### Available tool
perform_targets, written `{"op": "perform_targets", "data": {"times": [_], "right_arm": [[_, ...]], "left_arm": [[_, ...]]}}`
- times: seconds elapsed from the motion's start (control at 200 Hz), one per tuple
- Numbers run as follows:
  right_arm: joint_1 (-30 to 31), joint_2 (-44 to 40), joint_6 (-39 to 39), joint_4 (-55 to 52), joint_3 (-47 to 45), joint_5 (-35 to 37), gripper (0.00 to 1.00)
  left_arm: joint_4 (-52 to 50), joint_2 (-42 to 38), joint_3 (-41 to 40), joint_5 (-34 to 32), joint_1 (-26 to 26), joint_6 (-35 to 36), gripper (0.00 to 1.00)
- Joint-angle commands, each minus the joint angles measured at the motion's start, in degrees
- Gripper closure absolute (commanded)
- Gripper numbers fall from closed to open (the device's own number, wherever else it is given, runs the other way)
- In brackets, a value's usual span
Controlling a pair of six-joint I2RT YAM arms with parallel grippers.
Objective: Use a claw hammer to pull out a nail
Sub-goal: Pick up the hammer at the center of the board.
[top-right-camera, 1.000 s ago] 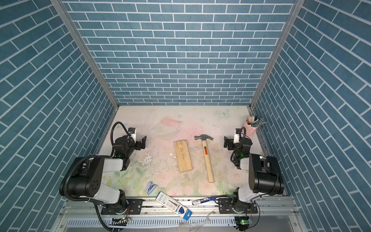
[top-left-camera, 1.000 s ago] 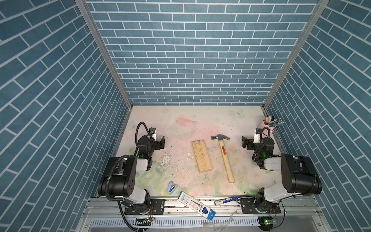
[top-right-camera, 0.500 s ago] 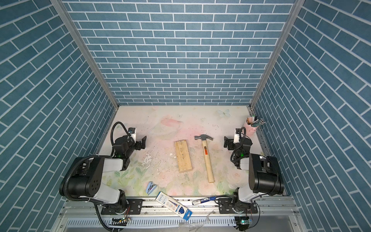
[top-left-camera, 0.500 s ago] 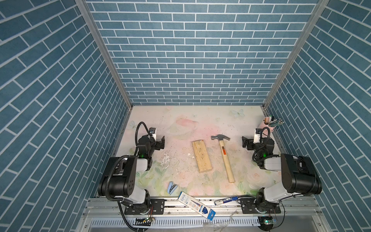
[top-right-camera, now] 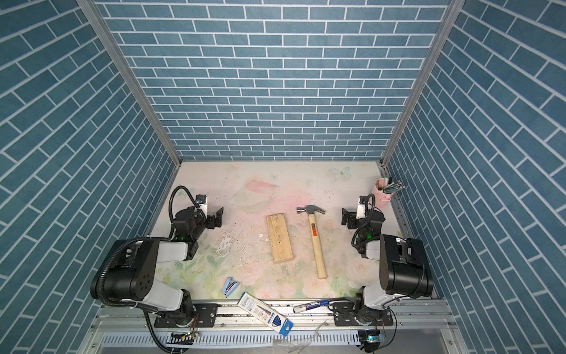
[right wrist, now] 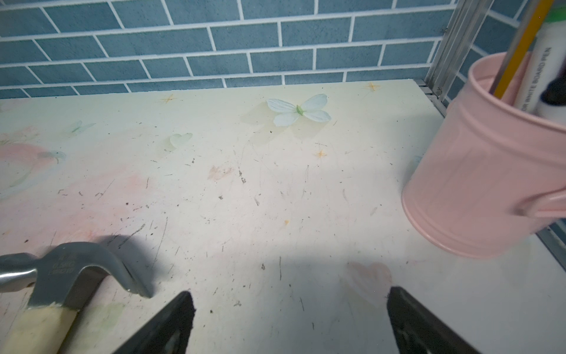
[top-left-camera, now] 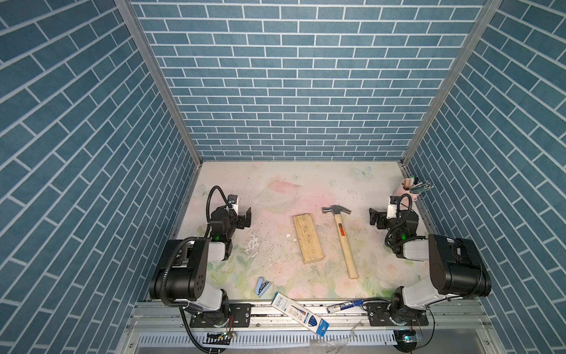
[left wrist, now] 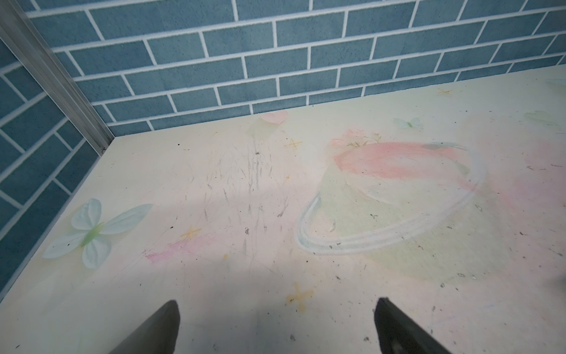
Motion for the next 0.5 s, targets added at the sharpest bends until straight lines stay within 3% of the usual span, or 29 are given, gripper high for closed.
{"op": "perform_targets", "data": {"times": [0.0, 0.32, 0.495], "right_arm": [[0.0, 0.2, -0.6, 0.1, 0.9, 0.4, 0.01], [-0.1, 0.3, -0.4, 0.0, 1.0, 0.3, 0.01], [-0.1, 0.4, 0.8, -1.1, 1.7, 3.7, 0.01]], "left_arm": [[0.1, 0.0, 0.0, -0.3, 0.4, -0.1, 0.01], [-1.7, 0.2, 1.1, -1.8, 0.4, -0.7, 0.01], [-2.1, 0.3, 1.4, -1.4, 0.9, -1.3, 0.01]]}}
